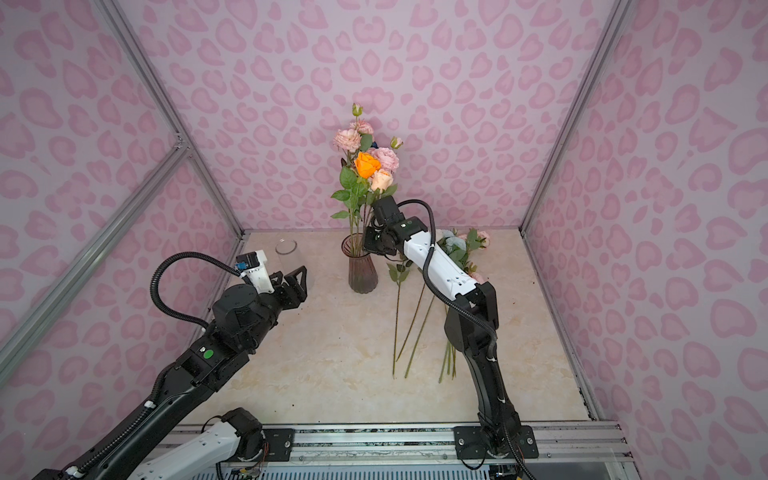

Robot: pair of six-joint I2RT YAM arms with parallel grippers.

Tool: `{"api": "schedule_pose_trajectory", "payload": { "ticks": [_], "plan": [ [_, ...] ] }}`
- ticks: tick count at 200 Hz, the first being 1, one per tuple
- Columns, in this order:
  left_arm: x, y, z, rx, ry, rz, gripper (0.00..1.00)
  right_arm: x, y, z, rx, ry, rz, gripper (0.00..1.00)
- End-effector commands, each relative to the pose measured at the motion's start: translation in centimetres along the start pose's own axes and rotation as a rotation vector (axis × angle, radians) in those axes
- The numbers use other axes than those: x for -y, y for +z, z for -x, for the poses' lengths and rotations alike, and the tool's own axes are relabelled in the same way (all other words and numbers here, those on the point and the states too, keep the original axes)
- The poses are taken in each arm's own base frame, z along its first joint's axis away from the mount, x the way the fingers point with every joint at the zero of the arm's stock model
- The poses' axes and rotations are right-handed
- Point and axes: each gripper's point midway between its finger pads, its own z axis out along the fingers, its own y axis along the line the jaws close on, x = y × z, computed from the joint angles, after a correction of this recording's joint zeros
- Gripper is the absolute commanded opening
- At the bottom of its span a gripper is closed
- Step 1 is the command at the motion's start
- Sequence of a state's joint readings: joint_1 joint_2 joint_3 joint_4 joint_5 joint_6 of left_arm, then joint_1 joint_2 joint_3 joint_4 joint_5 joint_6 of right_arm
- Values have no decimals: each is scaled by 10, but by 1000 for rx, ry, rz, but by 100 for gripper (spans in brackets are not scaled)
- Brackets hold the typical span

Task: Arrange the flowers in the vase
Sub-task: 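Grip the vase rim with the right gripper and slide the vase farther from the robot, then open and withdraw the right gripper while the left gripper reaches toward the clear glass cylinder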

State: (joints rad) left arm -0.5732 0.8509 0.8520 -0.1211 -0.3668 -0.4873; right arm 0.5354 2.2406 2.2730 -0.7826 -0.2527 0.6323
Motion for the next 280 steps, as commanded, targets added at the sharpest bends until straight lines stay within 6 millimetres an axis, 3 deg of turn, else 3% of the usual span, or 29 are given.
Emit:
{"api": "schedule_pose_trajectory", "payload": {
  "ticks": [1,45,104,115,181,223,280],
  "plan": [
    [3,1,3,13,-6,-16,73,15,7,10,18,-16,-49,0],
    [5,-1,5,15,-4,-25,73,31,16,28,19,8,-84,0],
    [5,-2,8,25,2,-22,73,33,20,31,22,24,-89,0],
    [5,-2,7,23,2,-26,73,32,20,31,21,25,-85,7],
    [5,-2,7,21,4,-24,73,23,18,34,25,28,-41,23],
    [4,-1,7,21,4,-21,73,21,14,37,35,18,-36,26],
    [4,-2,8,28,15,-15,73,14,-12,44,70,-13,-41,37]
  ]
}}
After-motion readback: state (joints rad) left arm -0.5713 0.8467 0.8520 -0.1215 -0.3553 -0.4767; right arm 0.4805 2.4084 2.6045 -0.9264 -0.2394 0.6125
